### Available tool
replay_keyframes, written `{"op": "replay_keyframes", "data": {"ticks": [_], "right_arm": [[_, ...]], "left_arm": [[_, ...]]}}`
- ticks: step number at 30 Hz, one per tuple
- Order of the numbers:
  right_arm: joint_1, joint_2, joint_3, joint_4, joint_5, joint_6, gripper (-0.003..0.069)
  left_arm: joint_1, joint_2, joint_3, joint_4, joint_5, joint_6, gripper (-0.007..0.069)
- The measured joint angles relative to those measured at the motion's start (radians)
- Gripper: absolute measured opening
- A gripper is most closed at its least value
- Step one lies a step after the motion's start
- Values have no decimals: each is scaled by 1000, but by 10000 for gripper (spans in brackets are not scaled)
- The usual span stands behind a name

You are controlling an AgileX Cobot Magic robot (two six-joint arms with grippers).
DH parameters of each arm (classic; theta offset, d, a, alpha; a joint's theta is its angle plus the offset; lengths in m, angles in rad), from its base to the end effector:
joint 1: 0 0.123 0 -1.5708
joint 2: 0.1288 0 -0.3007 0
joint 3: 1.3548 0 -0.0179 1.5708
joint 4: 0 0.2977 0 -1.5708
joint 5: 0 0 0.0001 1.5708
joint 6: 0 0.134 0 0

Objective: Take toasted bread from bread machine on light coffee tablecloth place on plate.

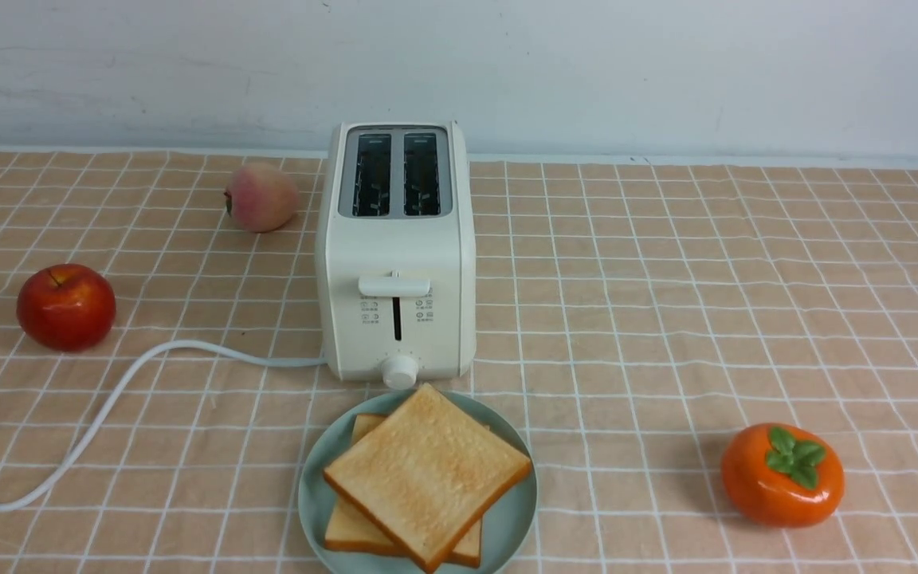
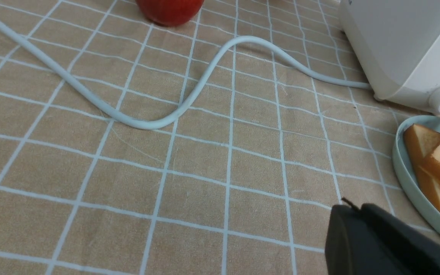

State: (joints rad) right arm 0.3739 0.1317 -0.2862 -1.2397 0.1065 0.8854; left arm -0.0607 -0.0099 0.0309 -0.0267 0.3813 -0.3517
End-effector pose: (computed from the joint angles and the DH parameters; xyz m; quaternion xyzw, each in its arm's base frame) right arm 0.1210 0.0329 0.3164 -0.1871 0.6023 -0.0234 0.7757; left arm 0.1243 -0.0089 0.1546 -0.1244 0.7996 -0.1313 0.5726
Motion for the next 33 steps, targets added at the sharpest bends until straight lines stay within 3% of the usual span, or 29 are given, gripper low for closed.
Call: {"op": "replay_keyframes", "data": {"ticks": [6, 8, 11, 12, 13, 15, 17, 19, 21, 30, 33], "right_arm": [[0, 0, 0, 28, -3, -6, 79], [0, 0, 0, 124, -38, -26, 83], [0, 0, 0, 309, -91, -91, 85], [0, 0, 0, 459, -132, -173, 87], [0, 0, 0, 479, -136, -185, 87], [0, 0, 0, 751, -162, -378, 90], [0, 0, 0, 848, -162, -451, 92], [0, 0, 0, 1061, -146, -642, 94], [0, 0, 0, 1162, -127, -743, 97], [-3, -7, 3, 1240, 14, -824, 107], [-100, -55, 47, 1256, 64, -814, 111]], "left_arm": [[0, 0, 0, 0, 1, 0, 17], [0, 0, 0, 0, 1, 0, 18], [0, 0, 0, 0, 1, 0, 20], [0, 0, 0, 0, 1, 0, 22], [0, 0, 0, 0, 1, 0, 22], [0, 0, 0, 0, 2, 0, 27], [0, 0, 0, 0, 2, 0, 29], [0, 0, 0, 0, 2, 0, 30], [0, 0, 0, 0, 2, 0, 34], [0, 0, 0, 0, 2, 0, 39], [0, 0, 0, 0, 2, 0, 45]]}}
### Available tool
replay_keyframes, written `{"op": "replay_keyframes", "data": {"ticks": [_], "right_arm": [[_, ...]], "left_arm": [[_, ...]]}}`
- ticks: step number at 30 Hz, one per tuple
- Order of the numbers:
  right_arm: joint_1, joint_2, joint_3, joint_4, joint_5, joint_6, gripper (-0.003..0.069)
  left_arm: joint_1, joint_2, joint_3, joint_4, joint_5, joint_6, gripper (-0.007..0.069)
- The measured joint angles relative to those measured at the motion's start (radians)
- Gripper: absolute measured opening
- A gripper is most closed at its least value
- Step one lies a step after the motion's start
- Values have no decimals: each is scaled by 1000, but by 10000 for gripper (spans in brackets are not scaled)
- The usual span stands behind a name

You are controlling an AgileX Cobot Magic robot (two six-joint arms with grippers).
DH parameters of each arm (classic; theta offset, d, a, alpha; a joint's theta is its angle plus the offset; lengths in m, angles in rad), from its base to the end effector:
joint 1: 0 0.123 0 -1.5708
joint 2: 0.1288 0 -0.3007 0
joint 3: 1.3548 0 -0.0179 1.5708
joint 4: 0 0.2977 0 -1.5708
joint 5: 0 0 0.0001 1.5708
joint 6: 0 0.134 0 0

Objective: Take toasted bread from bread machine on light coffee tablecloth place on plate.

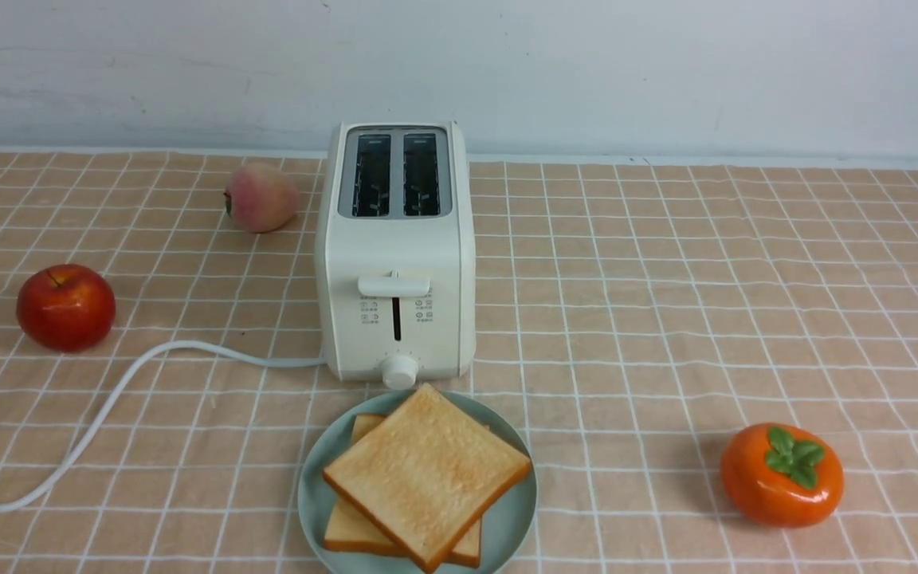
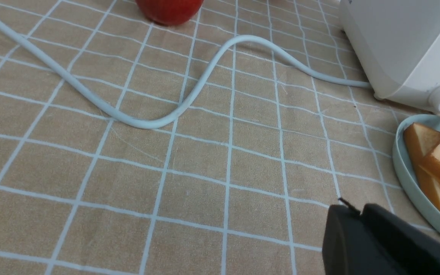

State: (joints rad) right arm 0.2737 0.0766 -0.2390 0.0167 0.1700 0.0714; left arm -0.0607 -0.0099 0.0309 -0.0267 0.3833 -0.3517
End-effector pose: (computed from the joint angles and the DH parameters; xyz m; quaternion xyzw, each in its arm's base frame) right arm 0.1186 0.0337 0.2858 -0.0640 0.6754 0.1330 0.7225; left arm 0.1243 -0.0089 0.1544 -0.1244 0.8002 -0.1312 0.5718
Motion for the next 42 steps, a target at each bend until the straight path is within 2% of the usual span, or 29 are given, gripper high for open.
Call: {"op": "replay_keyframes", "data": {"ticks": [5, 8, 10, 42], "right_arm": [[-204, -58, 151, 6, 12, 44, 118], [-258, -82, 234, -5, 31, 47, 121], [-292, -86, 261, -27, 179, 47, 125], [-294, -87, 257, -49, 198, 31, 160]], "left_arm": [[0, 0, 0, 0, 0, 0, 52], [0, 0, 0, 0, 1, 0, 55], [0, -1, 0, 0, 2, 0, 57], [0, -1, 0, 2, 6, 0, 81]]}}
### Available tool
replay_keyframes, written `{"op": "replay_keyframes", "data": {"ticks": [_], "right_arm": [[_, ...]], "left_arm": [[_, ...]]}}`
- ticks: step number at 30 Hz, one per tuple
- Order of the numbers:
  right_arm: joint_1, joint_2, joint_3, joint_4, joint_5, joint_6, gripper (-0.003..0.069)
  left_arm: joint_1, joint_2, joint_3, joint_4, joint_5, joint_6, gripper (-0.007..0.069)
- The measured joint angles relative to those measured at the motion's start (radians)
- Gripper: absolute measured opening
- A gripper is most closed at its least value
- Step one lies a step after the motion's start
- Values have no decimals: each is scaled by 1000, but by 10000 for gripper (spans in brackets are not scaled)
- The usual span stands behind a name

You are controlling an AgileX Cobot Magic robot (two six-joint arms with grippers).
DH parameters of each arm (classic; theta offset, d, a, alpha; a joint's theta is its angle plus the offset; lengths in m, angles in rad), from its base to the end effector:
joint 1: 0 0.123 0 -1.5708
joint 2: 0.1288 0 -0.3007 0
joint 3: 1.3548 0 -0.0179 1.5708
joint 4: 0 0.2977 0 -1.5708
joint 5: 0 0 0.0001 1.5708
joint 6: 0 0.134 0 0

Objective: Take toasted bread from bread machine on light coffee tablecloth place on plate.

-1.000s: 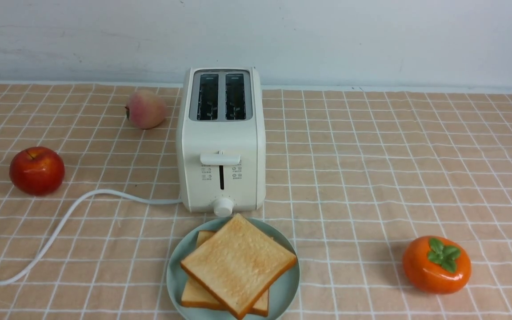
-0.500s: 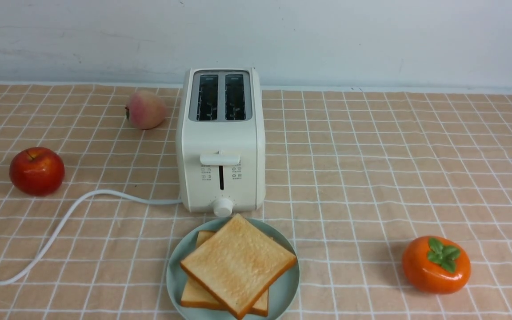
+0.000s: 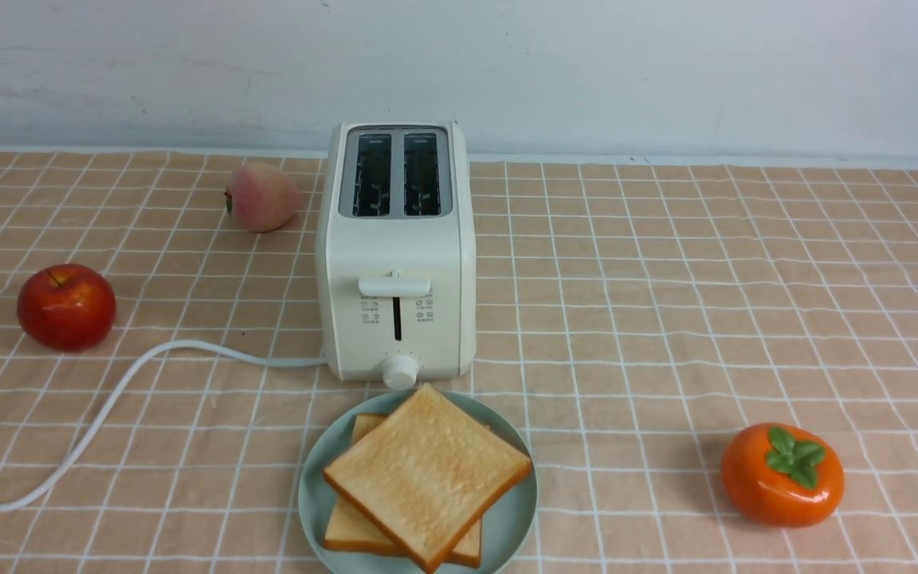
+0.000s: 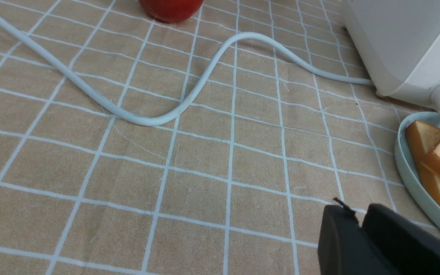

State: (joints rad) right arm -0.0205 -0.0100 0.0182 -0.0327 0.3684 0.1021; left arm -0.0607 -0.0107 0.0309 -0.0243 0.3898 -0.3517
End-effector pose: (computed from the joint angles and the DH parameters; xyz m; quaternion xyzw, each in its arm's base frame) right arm 0.1251 -0.0041 0.1617 0.0404 0.8006 0.0105 0.5977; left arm 0.1240 -0.0088 0.1536 -0.1240 0.8020 -0.1297 0.5698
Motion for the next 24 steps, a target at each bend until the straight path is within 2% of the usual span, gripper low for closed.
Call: {"op": "replay_keyframes", "data": {"ticks": [24], "right_arm": [[0, 0, 0, 0, 0, 0, 196]], "left_arm": [[0, 0, 0, 0, 0, 0, 103]]}}
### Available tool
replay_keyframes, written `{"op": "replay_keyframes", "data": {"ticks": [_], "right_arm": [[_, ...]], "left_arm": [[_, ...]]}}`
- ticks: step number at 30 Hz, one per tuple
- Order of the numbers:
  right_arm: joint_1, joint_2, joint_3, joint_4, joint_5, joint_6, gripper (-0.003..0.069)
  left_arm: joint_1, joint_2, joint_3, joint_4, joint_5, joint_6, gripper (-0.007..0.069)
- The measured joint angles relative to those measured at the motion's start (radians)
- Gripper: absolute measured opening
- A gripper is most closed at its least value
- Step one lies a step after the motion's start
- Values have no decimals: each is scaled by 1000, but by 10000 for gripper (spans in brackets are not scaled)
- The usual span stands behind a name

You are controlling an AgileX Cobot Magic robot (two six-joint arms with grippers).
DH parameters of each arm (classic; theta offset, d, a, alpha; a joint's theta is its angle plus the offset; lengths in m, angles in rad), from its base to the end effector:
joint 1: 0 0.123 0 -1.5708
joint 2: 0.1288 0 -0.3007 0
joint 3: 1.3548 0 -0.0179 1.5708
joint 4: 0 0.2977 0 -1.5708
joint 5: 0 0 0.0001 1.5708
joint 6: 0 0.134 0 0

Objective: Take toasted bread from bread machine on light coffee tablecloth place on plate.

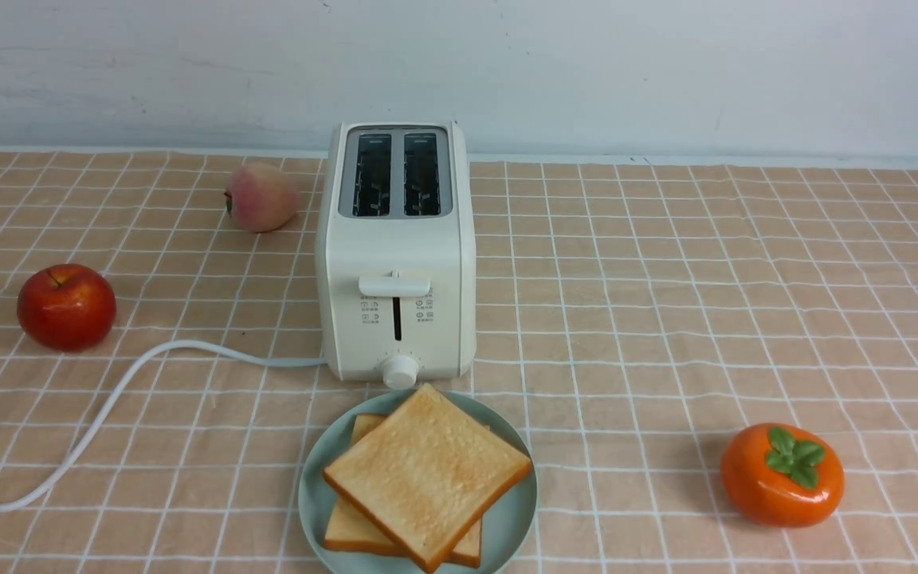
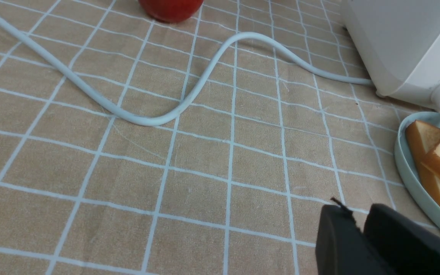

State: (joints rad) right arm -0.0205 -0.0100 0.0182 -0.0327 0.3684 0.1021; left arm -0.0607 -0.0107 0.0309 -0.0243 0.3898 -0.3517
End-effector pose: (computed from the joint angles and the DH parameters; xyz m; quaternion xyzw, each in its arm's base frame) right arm 0.1251 -0.0041 0.1617 0.0404 0.8006 0.0105 0.5977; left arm 0.1240 -0.0088 0.1536 -0.1240 0.8020 -0.1297 0.5698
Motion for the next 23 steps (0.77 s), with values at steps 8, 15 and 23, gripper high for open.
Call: {"op": "replay_keyframes", "data": {"ticks": [8, 15, 23], "right_arm": [[0, 0, 0, 0, 0, 0, 203], [0, 0, 0, 0, 0, 0, 203], [0, 0, 0, 0, 0, 0, 213]], "left_arm": [[0, 0, 0, 0, 0, 0, 108], [0, 0, 0, 0, 0, 0, 111], [0, 0, 0, 0, 0, 0, 122]]}}
